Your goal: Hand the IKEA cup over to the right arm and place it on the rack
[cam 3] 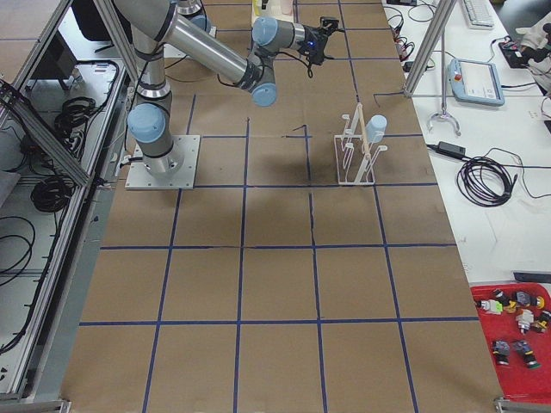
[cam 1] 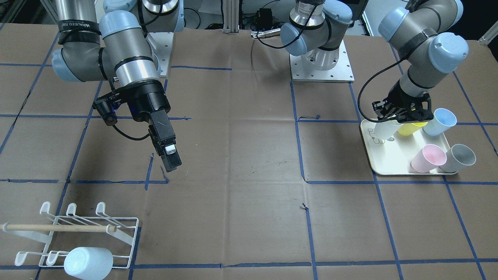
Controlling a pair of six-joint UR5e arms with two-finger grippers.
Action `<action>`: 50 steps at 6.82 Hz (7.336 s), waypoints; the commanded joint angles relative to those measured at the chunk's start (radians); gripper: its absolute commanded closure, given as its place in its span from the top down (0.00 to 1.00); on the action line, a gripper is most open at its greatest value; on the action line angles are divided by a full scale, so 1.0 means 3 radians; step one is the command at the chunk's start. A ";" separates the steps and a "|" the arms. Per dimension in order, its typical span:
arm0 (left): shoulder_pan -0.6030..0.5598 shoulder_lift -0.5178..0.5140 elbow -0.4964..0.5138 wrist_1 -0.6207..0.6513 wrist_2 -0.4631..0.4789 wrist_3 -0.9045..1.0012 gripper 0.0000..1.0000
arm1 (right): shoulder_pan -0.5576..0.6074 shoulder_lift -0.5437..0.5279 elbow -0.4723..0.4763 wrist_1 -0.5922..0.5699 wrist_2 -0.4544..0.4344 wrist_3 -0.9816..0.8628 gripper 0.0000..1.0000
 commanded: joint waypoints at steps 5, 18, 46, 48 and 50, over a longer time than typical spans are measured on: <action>-0.0440 -0.0497 0.1527 -0.0162 -0.1519 0.0356 0.00 | -0.0004 0.0062 -0.0008 0.0055 -0.0016 0.0007 1.00; -0.1179 -0.1622 -0.0218 0.5799 -0.3987 -0.0644 0.00 | 0.0001 0.0062 0.0007 -0.0262 -0.0032 -0.0040 1.00; -0.1770 -0.1617 -0.0167 0.5824 -0.3457 -0.0941 0.08 | 0.0599 0.0476 -0.0417 0.0444 -0.0047 0.0218 0.27; -0.1770 -0.1612 -0.0162 0.5829 -0.3457 -0.0946 0.21 | 0.0599 0.0466 -0.0417 0.0444 -0.0037 0.0216 0.20; -0.1770 -0.1602 -0.0161 0.5865 -0.3325 -0.0941 0.41 | 0.0604 0.0456 -0.0417 0.0449 -0.0037 0.0216 0.20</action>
